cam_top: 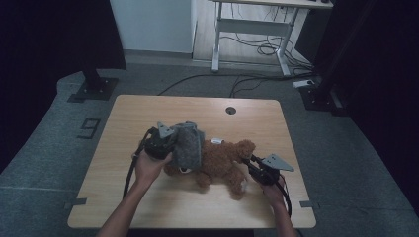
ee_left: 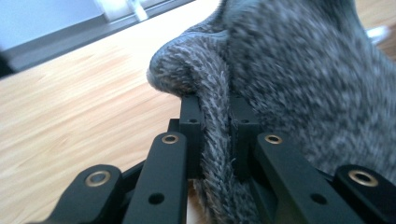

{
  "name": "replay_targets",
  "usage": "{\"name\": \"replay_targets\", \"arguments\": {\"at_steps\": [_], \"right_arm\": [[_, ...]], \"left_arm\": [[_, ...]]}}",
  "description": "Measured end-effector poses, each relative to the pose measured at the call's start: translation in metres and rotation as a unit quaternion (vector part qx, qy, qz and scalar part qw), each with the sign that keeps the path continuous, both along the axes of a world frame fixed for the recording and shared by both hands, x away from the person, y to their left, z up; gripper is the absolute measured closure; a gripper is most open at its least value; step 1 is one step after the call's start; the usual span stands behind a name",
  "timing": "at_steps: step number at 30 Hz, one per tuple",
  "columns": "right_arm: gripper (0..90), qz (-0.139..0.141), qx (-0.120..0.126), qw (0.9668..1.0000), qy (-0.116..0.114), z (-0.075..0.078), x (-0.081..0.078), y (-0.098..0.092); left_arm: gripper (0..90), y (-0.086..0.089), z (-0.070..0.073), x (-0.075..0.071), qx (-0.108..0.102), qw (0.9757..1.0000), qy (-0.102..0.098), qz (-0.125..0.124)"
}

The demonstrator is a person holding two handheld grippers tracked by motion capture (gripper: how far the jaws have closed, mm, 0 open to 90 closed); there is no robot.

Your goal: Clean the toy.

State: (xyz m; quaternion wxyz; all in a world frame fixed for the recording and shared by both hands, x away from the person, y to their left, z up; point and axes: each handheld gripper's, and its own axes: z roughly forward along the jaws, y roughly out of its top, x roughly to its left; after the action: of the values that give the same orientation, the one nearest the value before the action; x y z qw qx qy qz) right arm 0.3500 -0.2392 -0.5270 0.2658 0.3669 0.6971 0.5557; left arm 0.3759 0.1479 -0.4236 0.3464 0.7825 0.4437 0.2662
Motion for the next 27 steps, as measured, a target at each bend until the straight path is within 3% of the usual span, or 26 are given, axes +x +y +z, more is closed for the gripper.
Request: {"name": "replay_targets", "arguments": {"at_steps": [4, 7, 11, 17, 21, 27], "right_arm": [[70.6, -0.001, 0.001, 1.0, 0.0, 0.0, 0.001, 0.0], [70.5, -0.003, 0.001, 1.0, -0.001, 0.0, 0.001, 0.0], [70.4, -0.003, 0.0, 1.0, -0.002, 0.001, 0.001, 0.0], [70.4, -0.003, 0.0, 1.0, -0.002, 0.0, 0.0, 0.001], [70.3, -0.003, 0.0, 1.0, -0.001, 0.0, 0.001, 0.001], [69.8, -0.003, 0.003, 1.0, 0.0, 0.0, 0.002, 0.0]], "left_arm": [[79.0, 0.022, 0.003, 0.003, -0.015, 0.9997, 0.003, 0.019], [79.0, 0.025, 0.01, 0.006, -0.024, 0.9995, 0.0, 0.022], [78.8, 0.019, 0.013, 0.013, -0.026, 0.9995, 0.001, 0.016], [78.5, -0.005, -0.005, 0.025, -0.037, 0.9989, 0.027, -0.014], [78.5, -0.017, -0.011, 0.029, -0.055, 0.9977, 0.023, -0.032], [78.4, -0.015, -0.018, 0.034, -0.078, 0.9943, 0.058, -0.044]]}}
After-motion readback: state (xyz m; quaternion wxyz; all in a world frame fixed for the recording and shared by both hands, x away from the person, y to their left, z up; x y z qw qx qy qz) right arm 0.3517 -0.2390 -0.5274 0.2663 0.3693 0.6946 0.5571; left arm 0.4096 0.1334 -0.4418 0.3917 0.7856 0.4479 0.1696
